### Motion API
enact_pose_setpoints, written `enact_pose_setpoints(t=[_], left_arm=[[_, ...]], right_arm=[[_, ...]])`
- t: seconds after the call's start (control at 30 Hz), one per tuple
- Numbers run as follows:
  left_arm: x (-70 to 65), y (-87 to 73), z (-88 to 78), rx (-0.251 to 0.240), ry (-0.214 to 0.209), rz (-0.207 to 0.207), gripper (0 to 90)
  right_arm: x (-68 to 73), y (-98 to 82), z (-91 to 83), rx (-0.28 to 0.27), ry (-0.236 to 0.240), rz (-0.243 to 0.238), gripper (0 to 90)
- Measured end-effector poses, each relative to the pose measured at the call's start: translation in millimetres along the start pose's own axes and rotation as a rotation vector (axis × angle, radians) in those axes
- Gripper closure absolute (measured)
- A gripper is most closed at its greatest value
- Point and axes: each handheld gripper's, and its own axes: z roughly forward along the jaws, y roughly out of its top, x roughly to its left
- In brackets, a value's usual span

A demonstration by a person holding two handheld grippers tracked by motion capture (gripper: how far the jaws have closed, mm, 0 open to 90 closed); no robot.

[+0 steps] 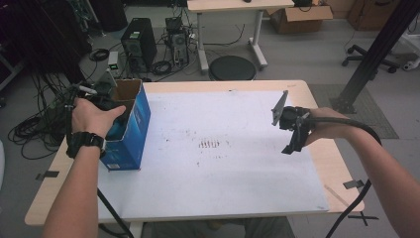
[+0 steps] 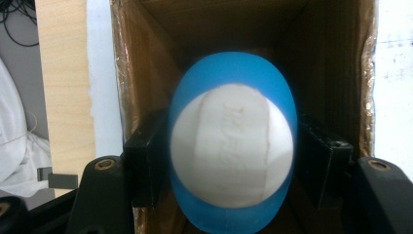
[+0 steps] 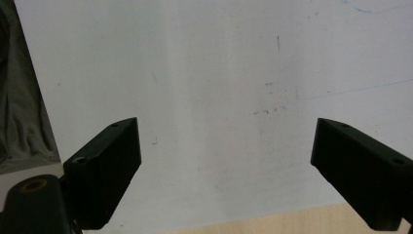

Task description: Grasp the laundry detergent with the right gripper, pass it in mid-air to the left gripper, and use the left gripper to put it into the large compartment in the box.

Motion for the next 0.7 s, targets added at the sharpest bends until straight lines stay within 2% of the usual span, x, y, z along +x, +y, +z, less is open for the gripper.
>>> enact_pose_setpoints(t=[0.37,0.6,0.7], left_arm=[[-1.4,1.4,-2.7,-0.006,-0.014,0.0,35.8],[-2.7,2.5,-13.7,-0.01,-0.003,0.006,31.6],[-4.4,3.1,-24.7,-0.018,-0.002,0.019,28.9]], right_arm=[[0.4,-1.8,1.0,0.004,0.005,-0.002,10.9],[1.5,-2.9,-0.2,0.004,0.005,0.001,10.9],[2.4,-3.9,-2.4,0.001,0.004,0.004,10.9]])
